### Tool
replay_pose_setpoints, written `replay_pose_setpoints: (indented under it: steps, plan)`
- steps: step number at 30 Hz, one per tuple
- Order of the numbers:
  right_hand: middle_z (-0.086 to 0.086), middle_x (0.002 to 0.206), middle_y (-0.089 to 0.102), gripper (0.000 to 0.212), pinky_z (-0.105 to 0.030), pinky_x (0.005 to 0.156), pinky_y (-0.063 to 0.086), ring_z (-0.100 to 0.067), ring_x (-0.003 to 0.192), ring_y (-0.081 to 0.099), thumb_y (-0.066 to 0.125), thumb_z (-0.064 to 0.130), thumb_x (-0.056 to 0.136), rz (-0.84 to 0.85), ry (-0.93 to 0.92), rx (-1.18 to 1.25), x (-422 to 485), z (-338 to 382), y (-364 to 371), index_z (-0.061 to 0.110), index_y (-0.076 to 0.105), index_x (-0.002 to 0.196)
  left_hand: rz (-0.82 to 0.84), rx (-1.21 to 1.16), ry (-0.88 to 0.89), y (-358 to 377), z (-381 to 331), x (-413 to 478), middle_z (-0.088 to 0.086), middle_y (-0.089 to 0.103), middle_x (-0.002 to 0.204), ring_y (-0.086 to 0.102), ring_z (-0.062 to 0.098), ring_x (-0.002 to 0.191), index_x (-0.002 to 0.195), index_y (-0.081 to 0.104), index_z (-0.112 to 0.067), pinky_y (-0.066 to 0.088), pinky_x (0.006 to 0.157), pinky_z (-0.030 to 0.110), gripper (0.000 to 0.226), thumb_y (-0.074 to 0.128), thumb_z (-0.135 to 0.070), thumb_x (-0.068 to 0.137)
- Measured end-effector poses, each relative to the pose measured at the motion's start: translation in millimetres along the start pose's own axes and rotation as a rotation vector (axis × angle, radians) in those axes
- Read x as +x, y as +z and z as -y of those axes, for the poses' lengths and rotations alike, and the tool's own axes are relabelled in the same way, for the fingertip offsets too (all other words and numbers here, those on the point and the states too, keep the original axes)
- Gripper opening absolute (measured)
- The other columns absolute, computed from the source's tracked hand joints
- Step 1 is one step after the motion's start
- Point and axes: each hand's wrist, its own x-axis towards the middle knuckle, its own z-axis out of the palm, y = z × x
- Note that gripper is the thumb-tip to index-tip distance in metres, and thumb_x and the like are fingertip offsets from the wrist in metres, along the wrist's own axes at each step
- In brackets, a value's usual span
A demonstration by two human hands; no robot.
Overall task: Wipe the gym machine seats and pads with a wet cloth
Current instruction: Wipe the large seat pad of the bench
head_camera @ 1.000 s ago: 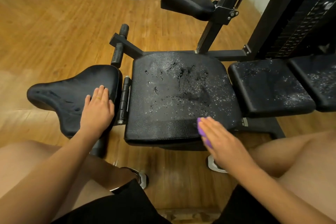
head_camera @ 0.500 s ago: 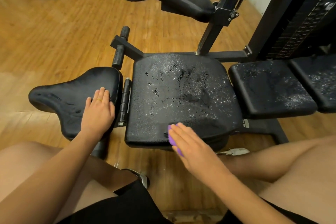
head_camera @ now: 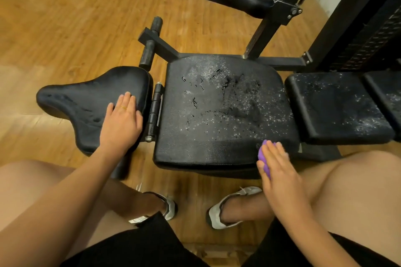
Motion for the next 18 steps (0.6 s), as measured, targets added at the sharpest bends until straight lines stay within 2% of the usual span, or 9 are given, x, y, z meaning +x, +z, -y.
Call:
replay_pose_setpoints:
  steps: [4,6,9,11,13,15,18]
  plan:
    - [-0.010,0.144,0.053,0.054,-0.041,0.113,0.027,-0.030,0.136,0.045,0.037,0.033,0.094,0.164,-0.398,-0.104,-22,94,29,0.007,0.056,0.137,-0.008,0.018,-0.016,-2,5,2,0.022,0.044,0.148,0.037,0.033,0.139,0.138,0.045,0.002,0.034,0.108,0.052,0.043,0.041,-0.020,0.101]
    - [-0.010,0.140,0.056,0.053,-0.042,0.114,0.034,-0.030,0.134,0.048,0.034,0.033,0.095,0.207,-0.530,-0.188,-16,137,53,0.008,0.057,0.135,-0.005,0.026,-0.011,-1,5,2,0.022,0.044,0.147,0.038,0.034,0.138,0.137,0.045,0.002,0.034,0.107,0.052,0.042,0.041,-0.020,0.101]
    - [-0.006,0.131,0.063,0.048,-0.038,0.109,0.043,-0.026,0.128,0.054,0.034,0.030,0.095,0.182,-0.532,-0.217,3,175,76,0.011,0.063,0.129,0.001,0.037,-0.009,0,5,1,0.023,0.043,0.148,0.038,0.035,0.139,0.138,0.044,0.002,0.034,0.107,0.052,0.043,0.041,-0.020,0.101]
    - [-0.005,0.133,0.062,0.044,-0.037,0.109,0.042,-0.024,0.129,0.053,0.045,0.032,0.095,0.178,-0.537,-0.242,8,175,76,0.012,0.062,0.130,0.000,0.043,-0.015,0,7,0,0.023,0.043,0.148,0.038,0.035,0.139,0.139,0.044,0.002,0.034,0.108,0.052,0.044,0.041,-0.021,0.101]
    - [-0.005,0.139,0.058,0.047,-0.037,0.113,0.038,-0.024,0.133,0.049,0.054,0.032,0.093,0.185,-0.554,-0.198,6,155,68,0.012,0.057,0.135,0.005,0.040,-0.015,0,8,0,0.023,0.042,0.149,0.037,0.035,0.140,0.140,0.043,0.001,0.033,0.109,0.052,0.044,0.040,-0.021,0.102]
    - [-0.004,0.144,0.053,0.049,-0.037,0.116,0.033,-0.022,0.137,0.045,0.048,0.031,0.095,0.166,-0.530,-0.146,5,124,52,0.012,0.053,0.139,0.003,0.030,-0.011,-1,7,1,0.023,0.041,0.150,0.036,0.035,0.141,0.140,0.042,0.001,0.032,0.110,0.053,0.044,0.040,-0.021,0.102]
    - [-0.005,0.145,0.052,0.049,-0.038,0.113,0.032,-0.023,0.136,0.047,0.041,0.027,0.096,0.096,-0.400,-0.086,7,53,26,0.008,0.055,0.138,0.007,0.016,-0.010,0,4,3,0.022,0.041,0.151,0.035,0.034,0.142,0.141,0.042,0.001,0.032,0.111,0.053,0.044,0.039,-0.022,0.103]
